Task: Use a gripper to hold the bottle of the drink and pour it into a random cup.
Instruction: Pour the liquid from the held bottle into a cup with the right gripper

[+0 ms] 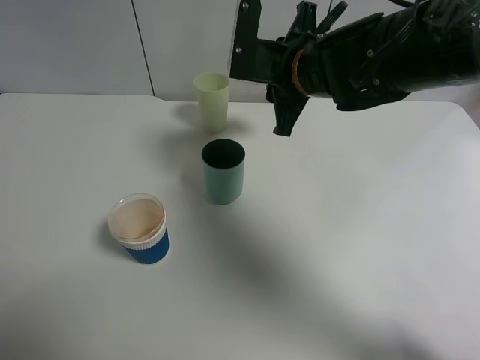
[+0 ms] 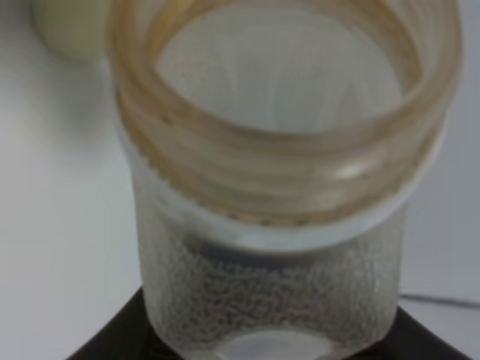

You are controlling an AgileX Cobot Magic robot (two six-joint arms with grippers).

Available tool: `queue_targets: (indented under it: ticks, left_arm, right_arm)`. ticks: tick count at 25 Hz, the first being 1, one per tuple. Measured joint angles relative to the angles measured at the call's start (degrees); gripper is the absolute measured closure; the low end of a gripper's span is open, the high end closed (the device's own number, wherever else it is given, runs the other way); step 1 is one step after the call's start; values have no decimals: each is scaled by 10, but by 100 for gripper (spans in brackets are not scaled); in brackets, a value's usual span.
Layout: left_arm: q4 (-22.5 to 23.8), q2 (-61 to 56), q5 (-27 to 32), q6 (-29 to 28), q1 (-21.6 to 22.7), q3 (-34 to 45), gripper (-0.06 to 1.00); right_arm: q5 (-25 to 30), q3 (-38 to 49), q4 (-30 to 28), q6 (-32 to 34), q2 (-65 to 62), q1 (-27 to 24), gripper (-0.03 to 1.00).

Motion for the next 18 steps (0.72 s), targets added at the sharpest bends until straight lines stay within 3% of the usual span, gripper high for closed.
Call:
queue_targets:
  ticks: [8,15,18]
  left_arm:
    - [0,0,0,0,0,0,2]
    - [0,0,0,0,0,0,2]
    - [0,0,0,0,0,0,2]
  right_arm:
    - [2,0,-3,-38,0,2,60]
    - [68,0,-2,-37,32,22,60]
    - [70,0,-2,-37,42,34,60]
